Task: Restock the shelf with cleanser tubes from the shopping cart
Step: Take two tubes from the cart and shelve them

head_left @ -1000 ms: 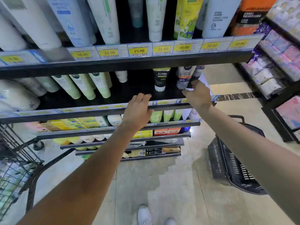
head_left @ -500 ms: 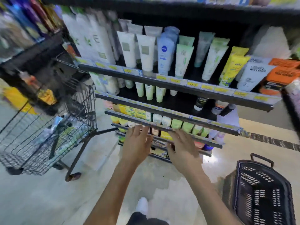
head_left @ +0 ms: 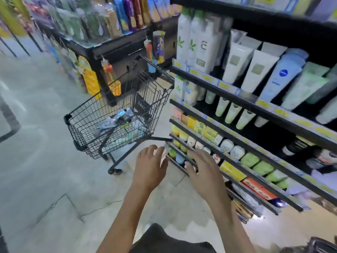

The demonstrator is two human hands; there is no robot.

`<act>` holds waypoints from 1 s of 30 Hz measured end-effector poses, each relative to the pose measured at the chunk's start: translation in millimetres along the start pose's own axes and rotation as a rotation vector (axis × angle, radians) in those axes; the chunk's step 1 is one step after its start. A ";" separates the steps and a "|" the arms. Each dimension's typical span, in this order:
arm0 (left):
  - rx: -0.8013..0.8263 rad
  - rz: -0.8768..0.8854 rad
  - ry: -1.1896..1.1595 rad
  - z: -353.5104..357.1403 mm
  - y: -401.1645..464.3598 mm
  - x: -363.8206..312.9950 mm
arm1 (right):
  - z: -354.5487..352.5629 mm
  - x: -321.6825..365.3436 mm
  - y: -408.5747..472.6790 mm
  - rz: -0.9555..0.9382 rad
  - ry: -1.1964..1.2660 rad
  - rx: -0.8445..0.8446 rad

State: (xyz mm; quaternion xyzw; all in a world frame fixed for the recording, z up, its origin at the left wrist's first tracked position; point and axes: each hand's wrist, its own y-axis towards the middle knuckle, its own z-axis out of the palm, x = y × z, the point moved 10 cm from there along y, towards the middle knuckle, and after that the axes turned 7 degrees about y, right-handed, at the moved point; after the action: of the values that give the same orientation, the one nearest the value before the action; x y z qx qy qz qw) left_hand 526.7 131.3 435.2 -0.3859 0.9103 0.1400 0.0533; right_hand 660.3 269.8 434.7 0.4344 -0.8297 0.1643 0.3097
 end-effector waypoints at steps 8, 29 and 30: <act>0.042 -0.168 0.031 -9.2 7.5 122.3 | 70.8 82.8 65.3 -0.110 -0.015 0.109; 0.157 -0.413 -0.017 38.0 106.4 298.0 | 202.4 150.9 240.5 -0.112 -0.010 0.363; 0.154 -0.427 -0.012 41.5 118.1 304.9 | 206.7 153.2 256.6 -0.126 -0.020 0.369</act>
State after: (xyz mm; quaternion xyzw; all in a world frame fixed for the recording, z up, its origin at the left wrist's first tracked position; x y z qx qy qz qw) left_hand 229.1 12.2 358.2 -0.5638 0.8156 0.0581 0.1165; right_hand 306.5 208.9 378.5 0.5366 -0.7597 0.2895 0.2260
